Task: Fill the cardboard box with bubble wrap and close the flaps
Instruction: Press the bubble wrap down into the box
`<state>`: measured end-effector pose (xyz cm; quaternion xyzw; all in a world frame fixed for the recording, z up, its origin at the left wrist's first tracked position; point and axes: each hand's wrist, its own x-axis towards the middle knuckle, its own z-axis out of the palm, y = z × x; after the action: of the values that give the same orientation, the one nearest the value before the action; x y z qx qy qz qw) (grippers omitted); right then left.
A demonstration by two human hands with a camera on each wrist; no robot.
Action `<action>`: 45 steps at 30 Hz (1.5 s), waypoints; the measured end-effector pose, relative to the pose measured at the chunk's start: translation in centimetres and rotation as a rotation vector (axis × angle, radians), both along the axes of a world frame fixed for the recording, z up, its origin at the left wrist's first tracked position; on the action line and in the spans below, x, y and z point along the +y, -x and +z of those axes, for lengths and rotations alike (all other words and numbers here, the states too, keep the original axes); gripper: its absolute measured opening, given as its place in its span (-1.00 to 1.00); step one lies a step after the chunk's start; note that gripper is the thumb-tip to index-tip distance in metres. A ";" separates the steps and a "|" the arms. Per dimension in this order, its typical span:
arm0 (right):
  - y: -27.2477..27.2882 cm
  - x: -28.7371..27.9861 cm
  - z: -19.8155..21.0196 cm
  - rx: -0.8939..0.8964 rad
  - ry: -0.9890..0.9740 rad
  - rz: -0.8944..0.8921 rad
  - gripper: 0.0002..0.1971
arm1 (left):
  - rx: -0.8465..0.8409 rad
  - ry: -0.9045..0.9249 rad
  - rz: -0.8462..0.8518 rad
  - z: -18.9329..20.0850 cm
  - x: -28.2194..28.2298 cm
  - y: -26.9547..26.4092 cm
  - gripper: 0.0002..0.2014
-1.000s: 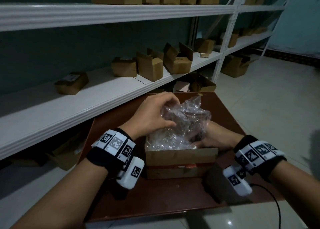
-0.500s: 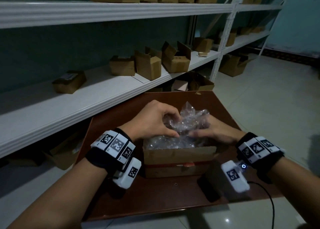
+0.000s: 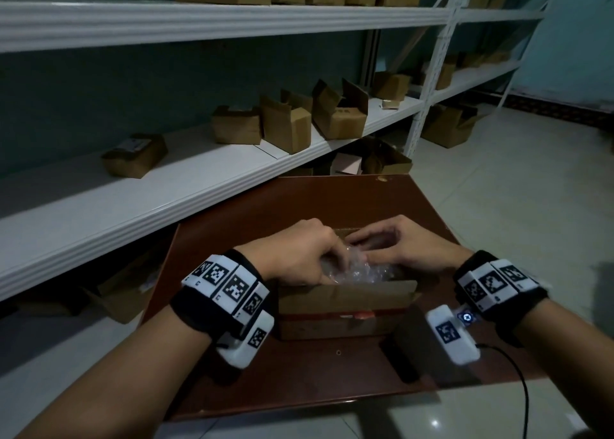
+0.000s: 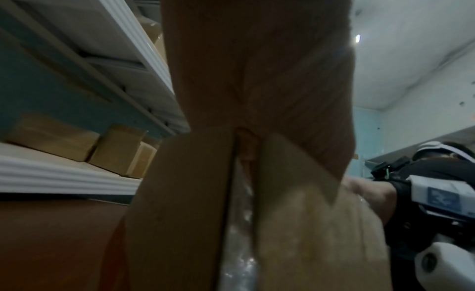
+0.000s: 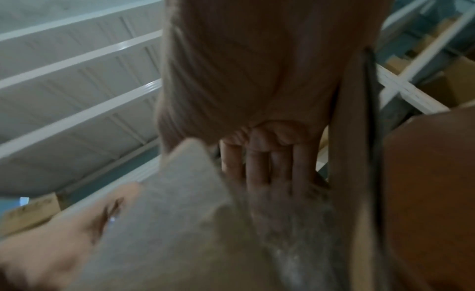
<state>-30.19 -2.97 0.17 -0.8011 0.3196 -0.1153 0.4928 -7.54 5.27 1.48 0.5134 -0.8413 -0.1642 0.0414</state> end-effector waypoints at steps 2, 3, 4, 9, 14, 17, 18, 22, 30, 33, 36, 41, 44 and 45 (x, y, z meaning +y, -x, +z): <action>-0.2 -0.2 0.0 0.057 0.039 0.004 -0.50 | 0.002 -0.093 0.005 -0.3 -0.2 -0.5 -0.58; -0.3 -0.3 -0.1 0.097 0.056 0.014 -0.49 | -0.003 -0.138 0.008 -0.3 -0.2 -0.7 -0.53; -0.5 -0.4 -0.3 0.146 0.071 0.024 -0.47 | -0.007 -0.182 0.011 -0.3 -0.1 -0.9 -0.50; -1.4 -0.6 -0.8 0.365 0.167 0.058 -0.34 | -0.108 -0.271 -0.011 -0.3 0.4 -1.4 -0.42; -2.5 0.3 -0.8 0.601 0.464 0.148 -0.33 | 0.054 -0.235 -0.023 -0.9 0.5 -1.8 -0.55; -2.6 0.3 -1.0 0.650 0.540 0.176 -0.43 | 0.401 -0.007 0.086 -0.7 0.5 -2.3 -0.79; -2.6 0.2 -1.1 0.655 0.549 0.181 -0.45 | 0.443 0.068 0.111 -0.6 0.3 -2.4 -0.84; -2.2 -0.2 -1.6 0.599 0.536 0.158 -0.41 | 0.191 0.164 0.134 -0.6 0.1 -1.1 -0.69; -1.0 0.6 -0.6 0.170 0.679 0.111 -0.53 | -0.160 0.039 0.133 -2.2 -1.0 0.4 -0.61; -1.6 0.6 -0.2 0.220 0.710 0.186 -0.71 | -0.190 0.005 0.123 -2.3 -1.3 0.4 -0.61; -2.4 0.8 -0.3 0.376 0.734 0.276 -0.75 | -0.217 -0.017 0.103 -2.5 -1.4 0.2 -0.62; -3.5 0.8 -0.2 0.555 0.670 0.300 -0.77 | -0.237 -0.025 0.050 -2.3 -1.6 0.1 -0.71; -3.9 0.9 -0.1 0.606 0.656 0.314 -0.71 | -0.279 -0.026 0.026 -2.1 -1.3 0.1 -0.74; -4.1 0.9 -0.2 0.619 0.650 0.319 -0.74 | -0.283 -0.036 0.025 -1.9 -1.2 0.0 -0.75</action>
<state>-26.13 -2.06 -0.02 -0.9495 0.2718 0.1119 0.1100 -7.50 4.03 -0.42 0.5425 -0.8292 -0.1046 -0.0846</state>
